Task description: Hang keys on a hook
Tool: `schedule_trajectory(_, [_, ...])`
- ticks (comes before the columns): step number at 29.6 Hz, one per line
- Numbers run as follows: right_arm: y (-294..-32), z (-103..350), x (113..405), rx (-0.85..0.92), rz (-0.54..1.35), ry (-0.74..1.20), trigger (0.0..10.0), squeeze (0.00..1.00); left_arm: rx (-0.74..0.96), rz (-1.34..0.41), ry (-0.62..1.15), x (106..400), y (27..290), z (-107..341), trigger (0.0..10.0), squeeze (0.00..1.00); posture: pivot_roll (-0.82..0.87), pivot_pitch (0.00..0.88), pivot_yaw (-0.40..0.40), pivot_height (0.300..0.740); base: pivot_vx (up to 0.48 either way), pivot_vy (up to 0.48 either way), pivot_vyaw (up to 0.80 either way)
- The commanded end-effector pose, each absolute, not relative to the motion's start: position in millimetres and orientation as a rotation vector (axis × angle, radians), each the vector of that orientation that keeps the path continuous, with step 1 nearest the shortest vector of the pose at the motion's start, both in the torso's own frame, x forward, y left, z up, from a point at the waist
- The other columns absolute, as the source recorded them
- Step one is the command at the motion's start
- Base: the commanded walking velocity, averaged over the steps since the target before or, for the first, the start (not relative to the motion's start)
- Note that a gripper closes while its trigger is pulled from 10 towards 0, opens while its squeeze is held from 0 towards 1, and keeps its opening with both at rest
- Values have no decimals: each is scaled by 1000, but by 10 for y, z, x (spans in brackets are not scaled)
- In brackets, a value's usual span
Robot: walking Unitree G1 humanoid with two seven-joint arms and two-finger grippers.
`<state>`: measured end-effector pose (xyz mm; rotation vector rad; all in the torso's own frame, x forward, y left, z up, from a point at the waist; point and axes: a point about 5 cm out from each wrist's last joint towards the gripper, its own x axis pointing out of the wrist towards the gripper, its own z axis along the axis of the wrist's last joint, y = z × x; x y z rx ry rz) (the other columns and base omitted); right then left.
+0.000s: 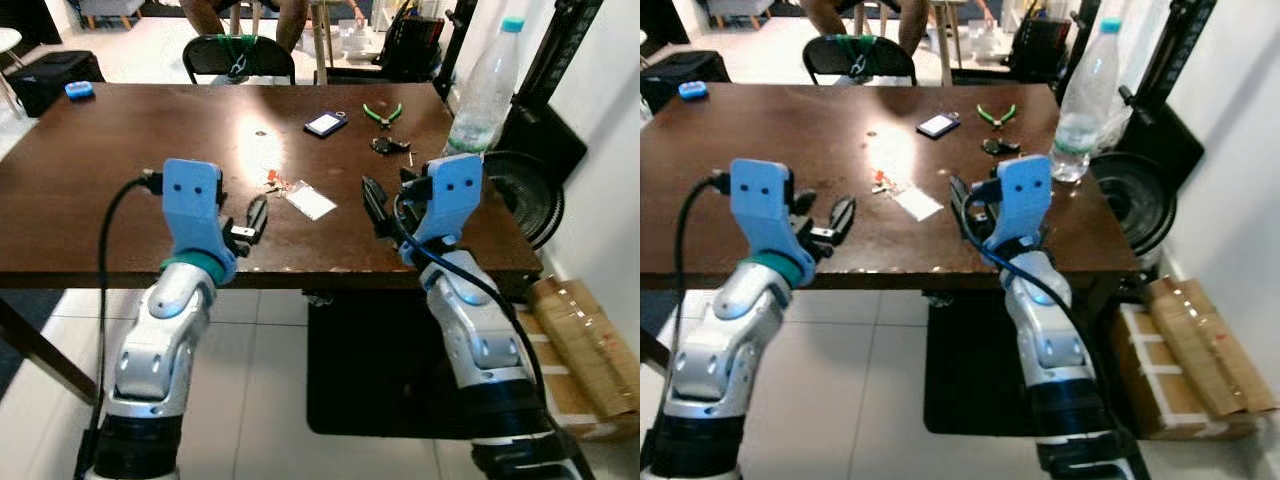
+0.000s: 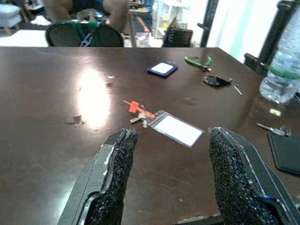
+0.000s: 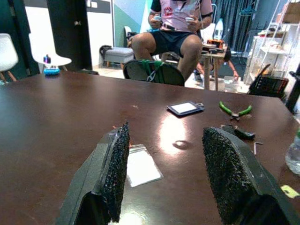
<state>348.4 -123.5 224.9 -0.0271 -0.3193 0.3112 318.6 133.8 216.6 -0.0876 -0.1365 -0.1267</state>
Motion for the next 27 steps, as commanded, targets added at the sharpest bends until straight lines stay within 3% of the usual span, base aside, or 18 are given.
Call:
schedule_trajectory(1, [-1196,2223,3487,-40,334,-296,10000,0,-110,-102,-138,3156,1388,2172,10000,0,-101,34,5,740,0,0,0])
schedule_trajectory(10, [-1151,2215,3462,-27,345,-293,10000,0,-54,-68,-162,3143,1426,2183,10000,0,-101,44,12,740,66,0,0])
schedule_trajectory(27, [-1166,2113,3410,-27,335,-261,10000,0,20,-63,-124,3063,1482,2082,10000,0,-92,41,36,740,436,0,0])
